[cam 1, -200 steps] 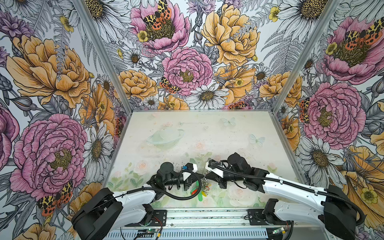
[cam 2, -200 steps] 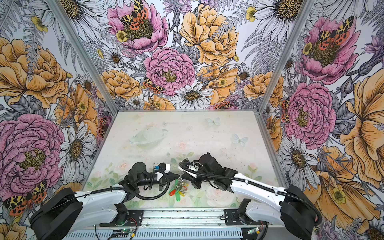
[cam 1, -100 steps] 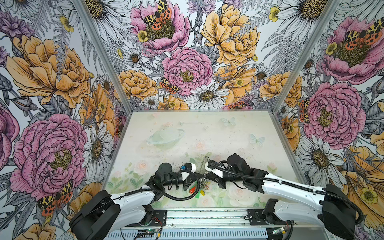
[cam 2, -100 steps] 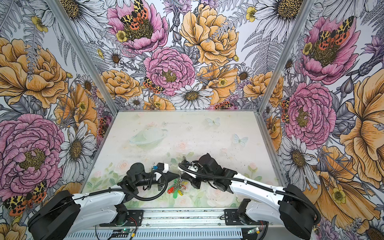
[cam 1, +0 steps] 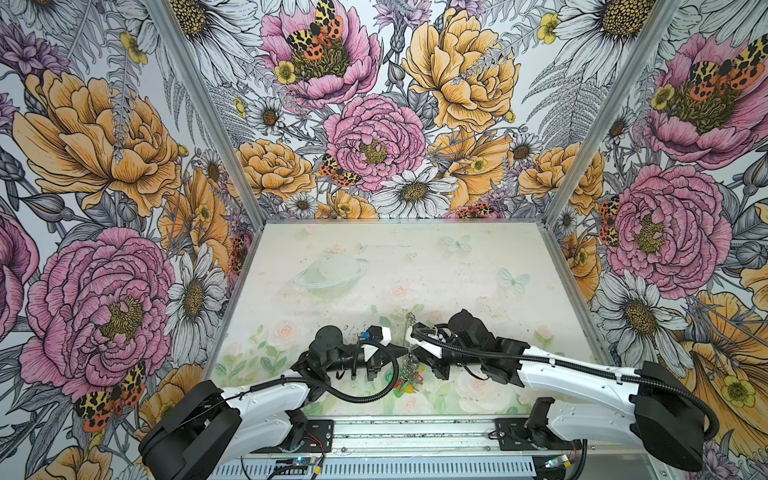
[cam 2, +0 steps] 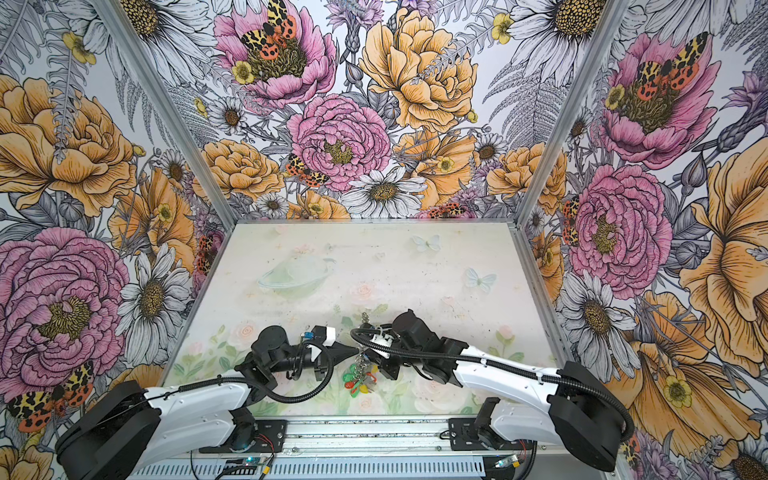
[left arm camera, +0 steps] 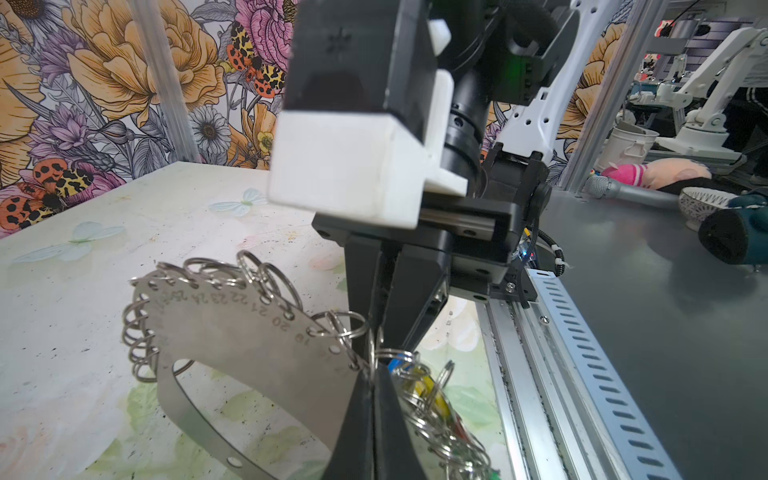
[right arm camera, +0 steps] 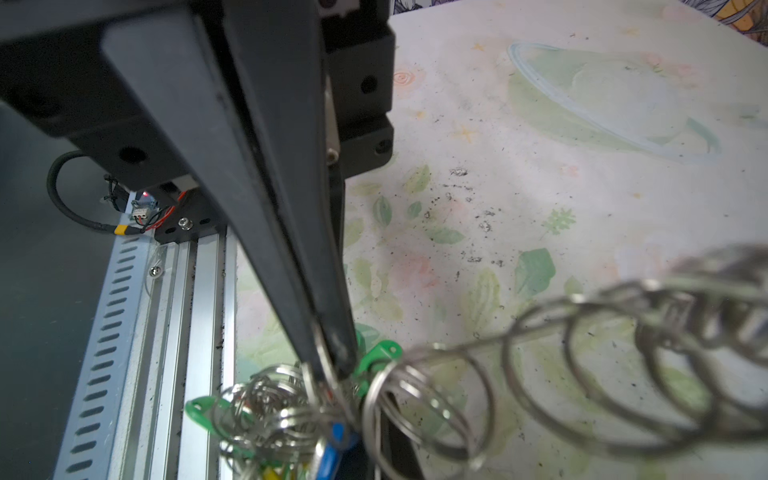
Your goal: Put the keys on the keyring
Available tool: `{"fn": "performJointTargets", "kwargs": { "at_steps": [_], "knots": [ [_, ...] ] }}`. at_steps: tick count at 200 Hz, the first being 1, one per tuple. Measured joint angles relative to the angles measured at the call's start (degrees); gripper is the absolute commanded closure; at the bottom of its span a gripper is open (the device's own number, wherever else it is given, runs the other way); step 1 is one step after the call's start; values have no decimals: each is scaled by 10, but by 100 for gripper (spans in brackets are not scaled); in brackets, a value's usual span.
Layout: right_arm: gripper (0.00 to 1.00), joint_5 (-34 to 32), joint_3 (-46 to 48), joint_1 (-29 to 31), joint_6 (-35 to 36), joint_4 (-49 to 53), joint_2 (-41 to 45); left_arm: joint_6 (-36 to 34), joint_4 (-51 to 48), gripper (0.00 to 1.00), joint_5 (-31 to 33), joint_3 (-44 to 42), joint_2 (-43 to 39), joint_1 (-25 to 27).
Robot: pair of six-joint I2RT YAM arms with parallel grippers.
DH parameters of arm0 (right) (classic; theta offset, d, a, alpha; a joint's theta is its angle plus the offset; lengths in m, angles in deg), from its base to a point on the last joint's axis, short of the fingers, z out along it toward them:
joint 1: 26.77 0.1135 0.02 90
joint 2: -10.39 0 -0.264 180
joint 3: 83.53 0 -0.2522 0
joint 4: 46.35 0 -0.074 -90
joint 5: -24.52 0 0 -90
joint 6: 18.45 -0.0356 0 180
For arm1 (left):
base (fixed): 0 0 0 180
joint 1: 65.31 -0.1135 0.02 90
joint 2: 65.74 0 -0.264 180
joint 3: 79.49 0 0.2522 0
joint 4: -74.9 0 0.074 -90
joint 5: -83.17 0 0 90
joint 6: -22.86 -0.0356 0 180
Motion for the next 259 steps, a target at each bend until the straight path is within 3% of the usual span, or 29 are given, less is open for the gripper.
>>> {"fn": "performJointTargets", "kwargs": {
  "at_steps": [54,141,259],
  "knots": [
    [90,-18,18,-12,1,2,88,-2,-1,100,0,0,0,0],
    [90,44,35,-12,1,-28,87,-5,-3,100,-4,0,10,0],
    [88,49,35,-12,0,-46,62,-5,-2,100,-22,1,18,0]
  ]
}}
